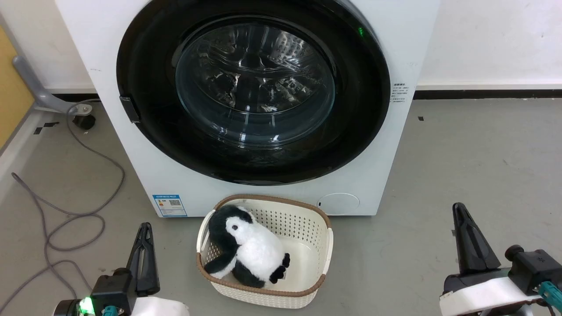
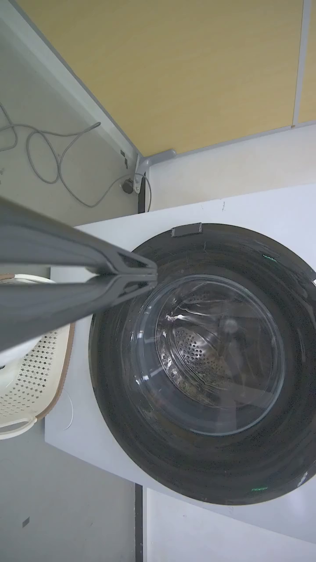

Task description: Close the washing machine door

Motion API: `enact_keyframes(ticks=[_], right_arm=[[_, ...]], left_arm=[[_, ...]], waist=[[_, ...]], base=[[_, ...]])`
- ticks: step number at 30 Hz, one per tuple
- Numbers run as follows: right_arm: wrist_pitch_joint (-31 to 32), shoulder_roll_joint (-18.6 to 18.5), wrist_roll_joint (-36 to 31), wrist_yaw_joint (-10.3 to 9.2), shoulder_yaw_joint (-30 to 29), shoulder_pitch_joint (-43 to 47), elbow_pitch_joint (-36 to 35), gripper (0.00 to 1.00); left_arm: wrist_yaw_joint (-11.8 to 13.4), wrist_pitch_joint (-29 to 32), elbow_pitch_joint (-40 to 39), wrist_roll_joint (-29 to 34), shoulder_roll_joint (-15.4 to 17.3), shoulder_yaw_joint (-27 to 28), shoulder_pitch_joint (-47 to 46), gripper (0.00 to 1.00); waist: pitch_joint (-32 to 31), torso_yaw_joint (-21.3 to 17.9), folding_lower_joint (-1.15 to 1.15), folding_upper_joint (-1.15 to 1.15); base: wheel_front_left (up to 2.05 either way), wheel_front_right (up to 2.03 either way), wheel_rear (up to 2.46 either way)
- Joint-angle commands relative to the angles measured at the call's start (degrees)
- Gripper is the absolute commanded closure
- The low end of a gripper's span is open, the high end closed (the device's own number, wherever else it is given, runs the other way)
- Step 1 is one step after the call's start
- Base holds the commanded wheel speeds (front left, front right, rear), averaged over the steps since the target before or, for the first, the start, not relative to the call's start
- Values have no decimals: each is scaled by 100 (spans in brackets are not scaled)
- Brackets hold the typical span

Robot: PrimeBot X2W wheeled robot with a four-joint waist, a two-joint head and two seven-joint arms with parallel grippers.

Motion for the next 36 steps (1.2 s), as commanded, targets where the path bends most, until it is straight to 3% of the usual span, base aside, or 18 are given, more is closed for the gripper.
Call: enact_keyframes(ticks=[1,36], right_arm=[[38,1,-32,0,7,4,-23,100],[450,10,-262,-2,63,30,-151,100]], left_arm=[[-21,26,-5,10,1,0,-17,100],[-147,436,-38,70,-13,-29,-117,100]], waist=[[2,2,1,0],[44,54,1,0]], base=[[0,0,0],[0,0,0]])
